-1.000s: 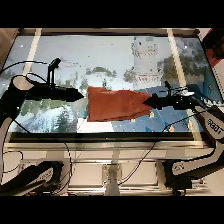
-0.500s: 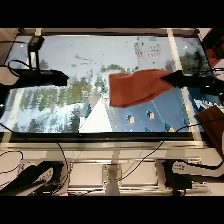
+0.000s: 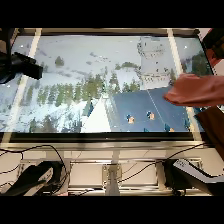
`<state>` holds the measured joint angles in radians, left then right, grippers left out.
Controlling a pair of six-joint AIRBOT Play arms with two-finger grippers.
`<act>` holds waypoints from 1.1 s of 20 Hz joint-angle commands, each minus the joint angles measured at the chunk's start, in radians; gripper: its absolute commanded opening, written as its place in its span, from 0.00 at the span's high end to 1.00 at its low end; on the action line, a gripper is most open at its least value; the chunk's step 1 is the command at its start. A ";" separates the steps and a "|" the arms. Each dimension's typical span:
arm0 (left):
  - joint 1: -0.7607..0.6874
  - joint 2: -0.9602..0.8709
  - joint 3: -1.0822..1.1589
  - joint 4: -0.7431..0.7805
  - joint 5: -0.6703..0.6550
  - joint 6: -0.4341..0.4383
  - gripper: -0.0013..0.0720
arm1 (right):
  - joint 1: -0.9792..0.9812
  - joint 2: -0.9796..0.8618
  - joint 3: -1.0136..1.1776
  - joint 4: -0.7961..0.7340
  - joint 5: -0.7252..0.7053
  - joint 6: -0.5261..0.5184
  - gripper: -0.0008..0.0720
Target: Fold the clothes and pants, and hang the long-sleeved shirts on hangers.
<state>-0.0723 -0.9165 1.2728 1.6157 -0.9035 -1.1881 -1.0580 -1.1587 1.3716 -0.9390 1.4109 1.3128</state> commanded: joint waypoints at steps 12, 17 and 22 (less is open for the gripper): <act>-0.001 0.008 0.002 0.060 0.006 -0.001 0.97 | -0.365 0.023 0.006 -0.618 0.022 0.183 0.96; -0.001 0.008 0.002 0.060 0.006 -0.001 0.97 | -0.365 -0.004 0.006 -0.662 -0.005 0.195 0.95; -0.001 0.008 0.002 0.060 0.006 -0.001 0.97 | -0.365 -0.008 0.006 -0.661 -0.097 0.194 0.06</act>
<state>-0.0723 -0.9092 1.2743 1.6752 -0.8970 -1.1885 -1.4227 -1.1625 1.3777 -1.5871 1.3575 1.5040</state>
